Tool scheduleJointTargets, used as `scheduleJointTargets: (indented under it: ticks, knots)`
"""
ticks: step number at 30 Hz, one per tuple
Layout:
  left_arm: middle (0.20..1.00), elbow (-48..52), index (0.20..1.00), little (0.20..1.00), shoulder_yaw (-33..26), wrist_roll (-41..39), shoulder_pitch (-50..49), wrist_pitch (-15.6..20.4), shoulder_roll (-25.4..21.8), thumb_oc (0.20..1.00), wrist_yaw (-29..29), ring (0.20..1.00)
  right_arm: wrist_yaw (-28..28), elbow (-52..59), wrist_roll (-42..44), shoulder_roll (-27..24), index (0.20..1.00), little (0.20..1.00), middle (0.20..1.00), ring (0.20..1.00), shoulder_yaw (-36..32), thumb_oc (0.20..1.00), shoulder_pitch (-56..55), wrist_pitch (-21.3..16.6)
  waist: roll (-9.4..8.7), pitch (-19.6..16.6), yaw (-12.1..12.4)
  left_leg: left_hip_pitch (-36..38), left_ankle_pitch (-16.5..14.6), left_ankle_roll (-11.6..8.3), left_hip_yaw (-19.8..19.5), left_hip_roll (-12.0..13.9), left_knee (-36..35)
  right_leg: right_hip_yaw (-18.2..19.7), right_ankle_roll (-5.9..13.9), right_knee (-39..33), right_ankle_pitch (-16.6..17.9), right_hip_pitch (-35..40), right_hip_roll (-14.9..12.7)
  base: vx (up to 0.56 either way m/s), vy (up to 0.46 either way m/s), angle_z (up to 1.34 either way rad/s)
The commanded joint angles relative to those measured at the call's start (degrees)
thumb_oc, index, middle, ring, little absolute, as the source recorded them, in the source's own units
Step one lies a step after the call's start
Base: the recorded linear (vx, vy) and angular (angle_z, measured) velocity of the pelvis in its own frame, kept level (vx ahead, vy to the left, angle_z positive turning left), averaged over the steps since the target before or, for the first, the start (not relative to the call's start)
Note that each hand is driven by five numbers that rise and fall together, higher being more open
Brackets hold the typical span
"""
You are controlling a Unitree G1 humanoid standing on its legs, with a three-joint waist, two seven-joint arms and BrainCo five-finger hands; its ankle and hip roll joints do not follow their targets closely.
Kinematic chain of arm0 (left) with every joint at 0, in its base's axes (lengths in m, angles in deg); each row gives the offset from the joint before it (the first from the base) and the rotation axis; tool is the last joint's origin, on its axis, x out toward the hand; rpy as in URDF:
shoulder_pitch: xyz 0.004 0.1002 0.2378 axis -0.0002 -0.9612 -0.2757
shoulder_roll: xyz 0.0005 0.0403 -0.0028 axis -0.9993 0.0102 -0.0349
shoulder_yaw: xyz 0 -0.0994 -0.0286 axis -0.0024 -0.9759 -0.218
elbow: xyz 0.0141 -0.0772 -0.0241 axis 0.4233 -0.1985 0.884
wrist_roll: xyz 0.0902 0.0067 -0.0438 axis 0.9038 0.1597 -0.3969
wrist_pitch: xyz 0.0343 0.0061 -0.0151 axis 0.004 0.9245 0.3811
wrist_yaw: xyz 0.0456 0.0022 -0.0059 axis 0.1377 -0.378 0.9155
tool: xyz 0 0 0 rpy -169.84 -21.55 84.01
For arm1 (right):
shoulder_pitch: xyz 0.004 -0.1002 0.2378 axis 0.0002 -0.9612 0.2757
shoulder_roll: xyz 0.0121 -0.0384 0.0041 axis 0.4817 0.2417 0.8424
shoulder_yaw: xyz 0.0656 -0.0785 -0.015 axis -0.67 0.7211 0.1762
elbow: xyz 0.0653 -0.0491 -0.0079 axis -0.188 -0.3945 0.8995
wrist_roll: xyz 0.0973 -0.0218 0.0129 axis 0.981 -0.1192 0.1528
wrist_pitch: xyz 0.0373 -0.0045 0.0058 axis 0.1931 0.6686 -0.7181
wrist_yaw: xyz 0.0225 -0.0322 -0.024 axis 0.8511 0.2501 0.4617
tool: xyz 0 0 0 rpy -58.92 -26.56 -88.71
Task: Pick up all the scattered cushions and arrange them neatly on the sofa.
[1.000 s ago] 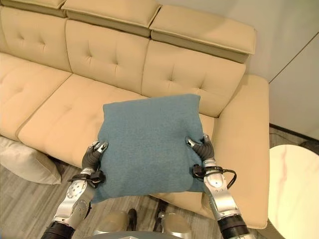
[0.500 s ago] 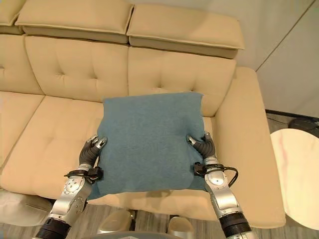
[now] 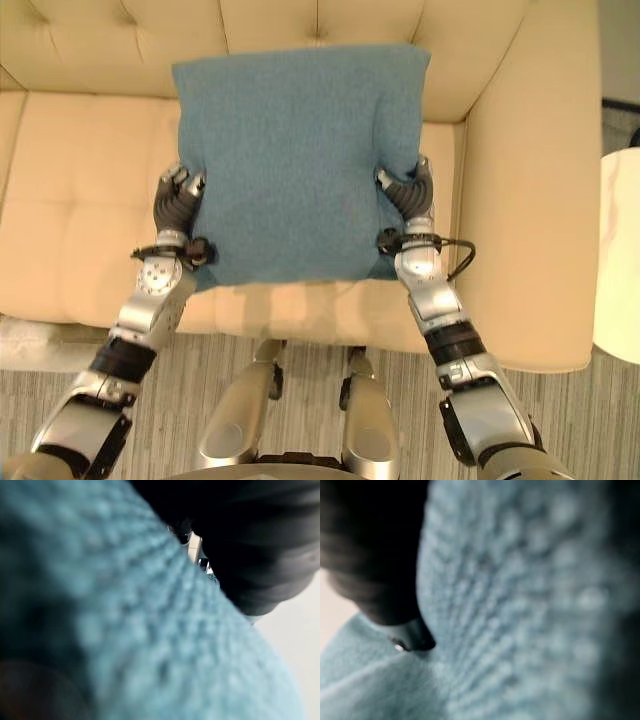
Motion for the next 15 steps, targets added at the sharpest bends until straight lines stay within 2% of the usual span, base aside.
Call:
scheduleJointTargets:
  ticks: [1, 5, 7, 11, 15]
  knots:
    - [0.200, 5.22, 0.200, 0.200, 4.26, 5.83, 5.14, 8.91, 1.19, 0.200, 0.09, 0.200, -2.19, 5.98, -3.18, 0.24, 0.200, 0.200, 0.200, 0.200, 3.72, 0.200, 4.43, -4.81, -3.09, -8.32, 0.58, 1.13, -8.36, -1.83, 2.35, 0.49, 1.34, -1.66, 0.73, 1.02, -1.95, -2.16, -1.07, -0.04, 0.000, 0.00]
    - [0.200, -4.96, 0.200, 0.200, 8.36, 6.27, 20.93, 9.50, -1.46, 0.200, -2.62, 0.200, -5.10, -2.41, -0.98, -0.81, 0.200, 0.200, 0.200, 0.200, 5.95, 0.200, 16.15, -5.70, -2.92, -8.99, -0.20, -3.53, -6.60, -3.27, 2.04, 0.73, 0.24, -2.00, 1.49, 0.18, -0.42, -7.25, -1.04, 0.00, 0.000, 0.00]
    - [0.200, -5.67, 0.200, 0.200, 8.49, 6.71, 22.53, 9.61, -1.96, 0.200, -3.02, 0.200, -5.80, -2.96, -1.21, -1.00, 0.200, 0.200, 0.200, 0.200, 6.05, 0.200, 17.48, -5.82, -2.90, -9.12, -0.26, -4.45, -6.43, -3.37, 1.95, 0.77, 0.22, -1.97, 1.57, 0.11, -0.28, -8.16, -1.01, 0.00, 0.000, 0.00]
    - [0.200, -7.60, 0.200, 0.200, 8.89, 12.82, 29.76, 10.84, -3.67, 0.200, -8.68, 0.200, -12.63, -3.21, -7.94, -2.36, 0.200, 0.200, 0.200, 0.200, 5.86, 0.200, 23.64, -7.36, -2.89, -11.12, -0.65, -9.32, -6.02, -3.92, 1.64, 1.04, 0.22, -1.62, 2.29, -0.40, 0.41, -13.39, -0.94, 0.03, 0.005, -0.03]
    - [0.200, -9.48, 0.200, 0.200, 9.57, 18.93, 34.24, 10.52, -3.86, 0.200, -15.18, 0.200, -18.89, -5.56, -17.16, -4.88, 0.200, 0.200, 0.200, 0.200, 8.97, 0.200, 28.90, -4.92, -2.98, -12.88, -1.10, -12.96, -5.74, -4.07, 1.13, 1.12, 0.22, -1.37, 2.76, -0.44, 0.71, -17.23, -0.76, 0.05, -0.004, -0.02]
